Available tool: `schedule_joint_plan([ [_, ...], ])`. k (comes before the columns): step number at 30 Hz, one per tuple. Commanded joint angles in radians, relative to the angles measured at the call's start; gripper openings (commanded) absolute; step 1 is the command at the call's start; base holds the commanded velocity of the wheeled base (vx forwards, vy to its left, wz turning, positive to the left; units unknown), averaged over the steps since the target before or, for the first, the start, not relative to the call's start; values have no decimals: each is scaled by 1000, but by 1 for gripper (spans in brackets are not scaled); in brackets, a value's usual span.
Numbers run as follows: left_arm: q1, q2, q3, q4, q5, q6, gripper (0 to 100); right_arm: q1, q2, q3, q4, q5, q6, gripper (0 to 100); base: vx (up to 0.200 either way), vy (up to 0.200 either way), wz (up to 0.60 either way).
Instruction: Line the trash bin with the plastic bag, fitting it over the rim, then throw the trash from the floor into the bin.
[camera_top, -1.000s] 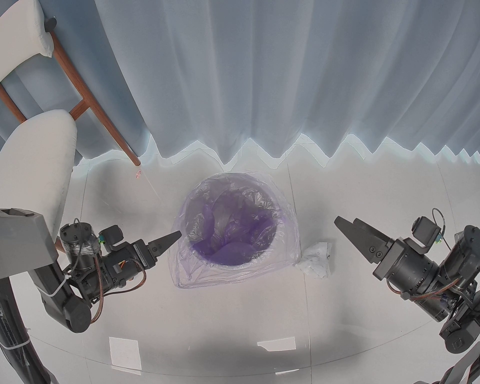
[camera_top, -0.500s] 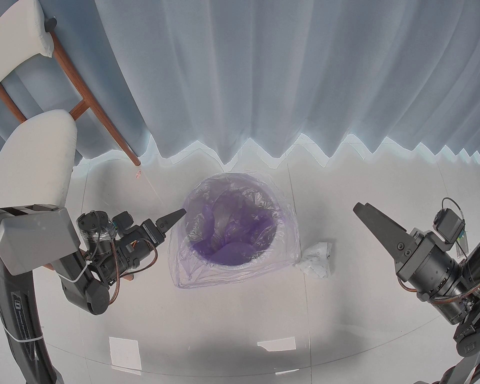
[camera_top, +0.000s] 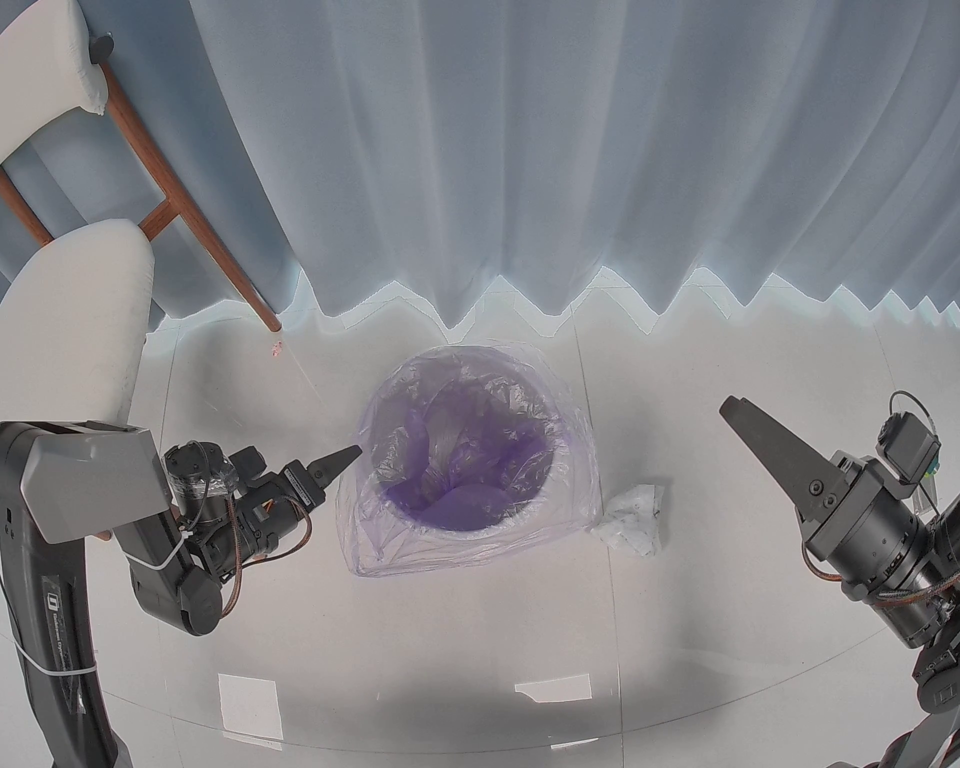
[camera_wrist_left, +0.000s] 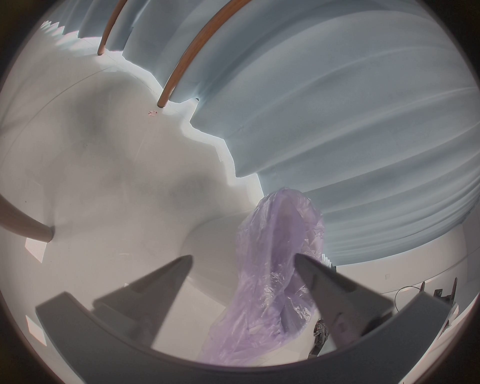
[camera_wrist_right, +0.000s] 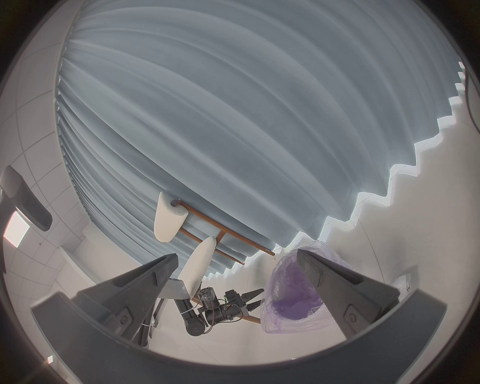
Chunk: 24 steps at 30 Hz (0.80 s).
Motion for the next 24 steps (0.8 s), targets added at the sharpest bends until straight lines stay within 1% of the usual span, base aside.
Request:
schedule_joint_plan([
  [1, 2, 6, -3, 0, -2, -1, 0, 2, 6, 1, -14, 0, 2, 100, 0, 0, 0],
  [10, -1, 11, -19, 0, -4, -2, 0, 0, 4, -1, -15, 0, 2, 100, 0, 0, 0],
  [18, 16, 77, -117, 1, 2, -8, 0, 0, 1, -1, -15, 0, 2, 100, 0, 0, 0],
  [22, 22, 126, -204, 1, 7, -53, 0, 0, 1, -3, -15, 0, 2, 100, 0, 0, 0],
  [23, 22, 126, -204, 1, 7, -53, 0, 0, 1, -3, -15, 0, 2, 100, 0, 0, 0],
  [24, 24, 149, -246, 3, 11, -84, 0, 0, 1, -3, -15, 0, 2, 100, 0, 0, 0],
])
